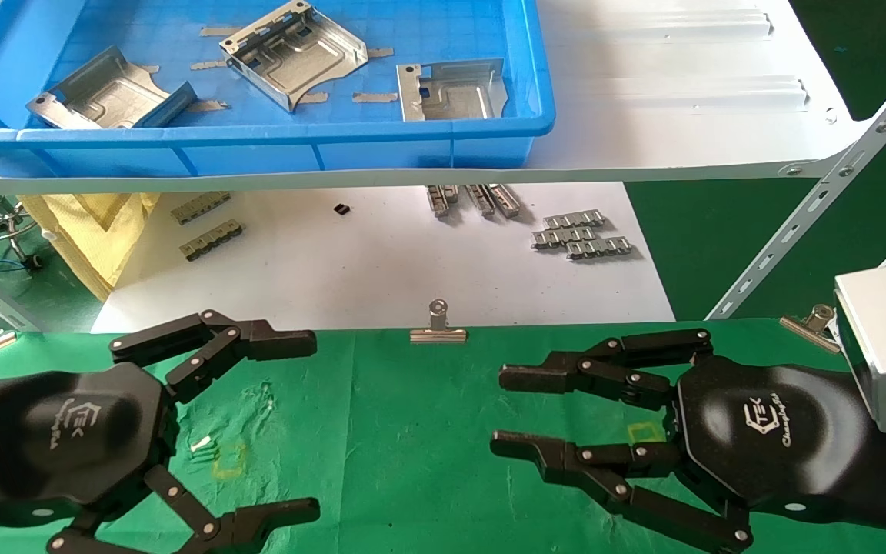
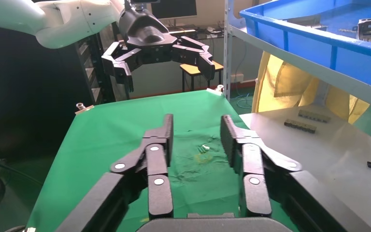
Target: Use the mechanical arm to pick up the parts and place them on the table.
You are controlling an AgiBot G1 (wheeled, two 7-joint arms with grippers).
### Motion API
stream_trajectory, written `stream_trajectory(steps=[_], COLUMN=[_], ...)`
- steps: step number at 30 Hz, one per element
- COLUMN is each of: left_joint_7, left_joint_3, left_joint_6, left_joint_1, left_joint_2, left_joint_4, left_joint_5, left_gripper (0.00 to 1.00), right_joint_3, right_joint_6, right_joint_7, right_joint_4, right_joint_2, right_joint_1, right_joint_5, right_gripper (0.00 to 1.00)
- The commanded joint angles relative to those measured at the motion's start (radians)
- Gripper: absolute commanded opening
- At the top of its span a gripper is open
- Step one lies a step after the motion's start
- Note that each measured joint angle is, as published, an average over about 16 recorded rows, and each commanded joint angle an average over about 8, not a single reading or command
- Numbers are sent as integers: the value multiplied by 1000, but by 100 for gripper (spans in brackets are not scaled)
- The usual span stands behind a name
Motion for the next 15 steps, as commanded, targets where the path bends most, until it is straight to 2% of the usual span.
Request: stream_trajectory(steps=[1, 15], left_joint_7=[0, 0], left_joint_3=[0, 0], left_joint_6=[0, 0], left_joint_1=[0, 0], left_joint_2=[0, 0], left_joint_4=[0, 0], left_joint_5=[0, 0], left_gripper=[100, 100], right_joint_3=[0, 0], right_joint_6=[0, 0], right_joint_7=[0, 0], right_joint_4=[0, 0], right_joint_2=[0, 0], right_joint_1=[0, 0], right_joint_5=[0, 0], right_gripper=[0, 0])
